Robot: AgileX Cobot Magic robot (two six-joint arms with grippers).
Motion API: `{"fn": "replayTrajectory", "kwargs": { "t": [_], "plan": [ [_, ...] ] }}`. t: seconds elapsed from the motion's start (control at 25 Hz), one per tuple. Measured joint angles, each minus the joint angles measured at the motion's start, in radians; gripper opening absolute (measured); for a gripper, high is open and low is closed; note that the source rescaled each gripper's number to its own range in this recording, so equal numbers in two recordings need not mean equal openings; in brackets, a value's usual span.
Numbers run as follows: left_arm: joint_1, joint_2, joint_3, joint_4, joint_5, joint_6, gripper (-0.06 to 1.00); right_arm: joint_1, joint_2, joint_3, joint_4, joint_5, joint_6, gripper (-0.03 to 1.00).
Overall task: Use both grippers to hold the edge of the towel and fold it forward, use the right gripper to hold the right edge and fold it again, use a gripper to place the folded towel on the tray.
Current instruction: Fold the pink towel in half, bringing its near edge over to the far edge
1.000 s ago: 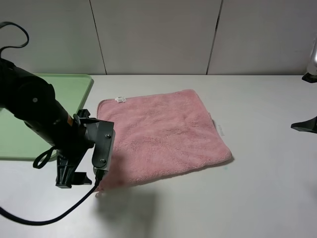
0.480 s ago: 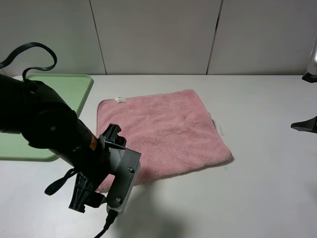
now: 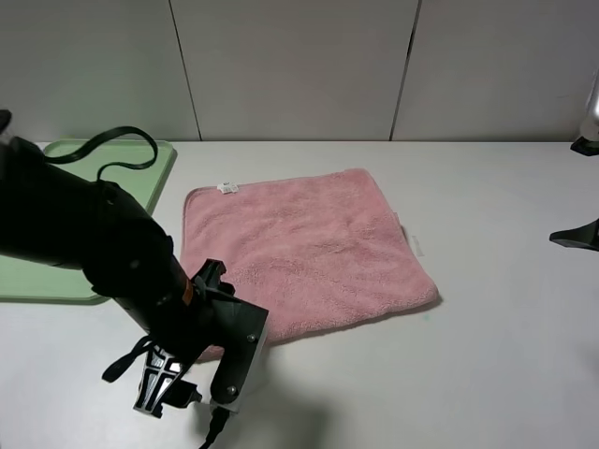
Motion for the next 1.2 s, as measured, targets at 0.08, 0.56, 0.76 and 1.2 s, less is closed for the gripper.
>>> {"fn": "replayTrajectory", "kwargs": {
  "t": [0.08, 0.56, 0.76, 1.2],
  "plan": [
    [0.000, 0.007, 0.000, 0.000, -0.012, 0.000, 0.82, 0.000, 0.000, 0.000, 0.000, 0.000, 0.000, 1.00],
    [0.000, 0.047, 0.000, 0.067, -0.021, -0.038, 0.82, 0.000, 0.000, 0.000, 0.000, 0.000, 0.000, 1.00],
    [0.000, 0.047, 0.000, 0.187, -0.013, -0.146, 0.82, 0.000, 0.000, 0.000, 0.000, 0.000, 0.000, 1.00],
    [0.000, 0.044, 0.000, 0.331, -0.010, -0.340, 0.74, 0.000, 0.000, 0.000, 0.000, 0.000, 0.004, 1.00]
  ]
}}
